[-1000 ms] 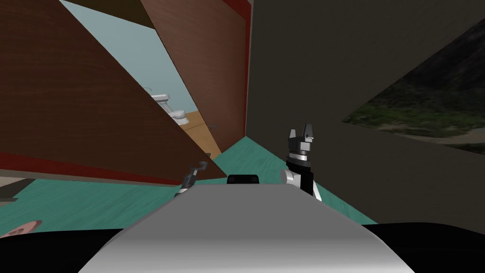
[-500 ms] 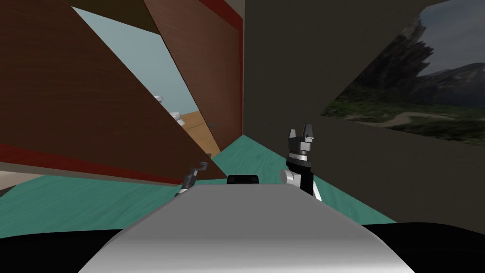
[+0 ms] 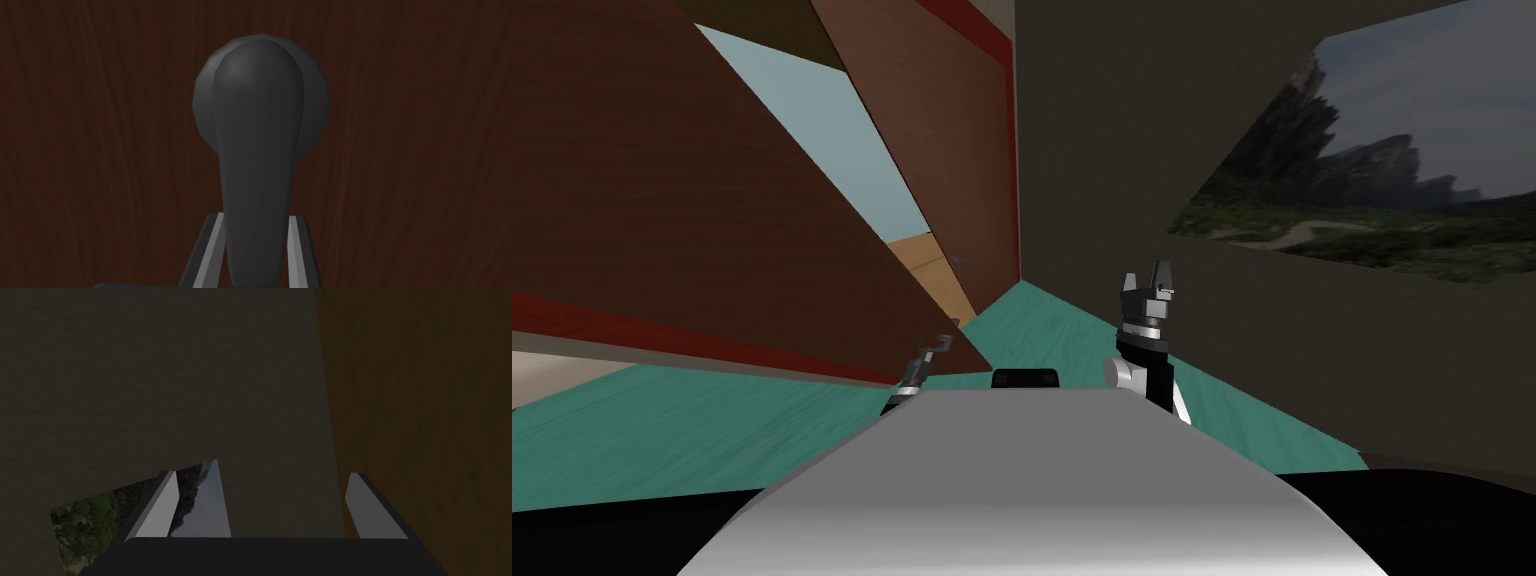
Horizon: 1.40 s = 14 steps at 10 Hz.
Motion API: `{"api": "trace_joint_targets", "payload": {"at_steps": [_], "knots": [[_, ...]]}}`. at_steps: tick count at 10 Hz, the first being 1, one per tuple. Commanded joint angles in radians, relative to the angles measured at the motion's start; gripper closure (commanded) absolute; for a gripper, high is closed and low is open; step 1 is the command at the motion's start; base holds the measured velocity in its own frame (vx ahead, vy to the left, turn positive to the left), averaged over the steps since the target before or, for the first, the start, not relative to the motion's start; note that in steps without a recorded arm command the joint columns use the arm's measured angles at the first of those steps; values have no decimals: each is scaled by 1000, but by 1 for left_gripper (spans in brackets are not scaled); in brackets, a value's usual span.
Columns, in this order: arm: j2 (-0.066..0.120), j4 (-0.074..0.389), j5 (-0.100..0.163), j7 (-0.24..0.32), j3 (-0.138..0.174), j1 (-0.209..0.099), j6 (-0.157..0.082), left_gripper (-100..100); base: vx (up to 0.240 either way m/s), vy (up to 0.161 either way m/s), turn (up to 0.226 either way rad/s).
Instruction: Pull the door open
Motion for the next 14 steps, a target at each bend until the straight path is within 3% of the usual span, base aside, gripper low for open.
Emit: {"api": "trace_joint_targets", "payload": {"at_steps": [1,3,4,5,6,9,13,14], "knots": [[-16,10,-14,-3,-8,-36,23,100,-243,37,-130],[-22,30,-22,-4,-7,-76,42,100,-247,56,-116],[-22,30,-22,-4,-7,-76,42,100,-132,20,-39],[-29,50,-30,-5,-6,-118,61,100,-169,19,-91],[-29,50,-30,-5,-6,-118,61,100,-165,44,-117],[-40,81,-44,-6,-4,-185,92,100,-188,57,-106],[-42,86,-45,-6,-4,-193,96,100,-81,13,-9],[-47,100,-51,-7,-3,-224,110,100,-107,31,-75]]}}
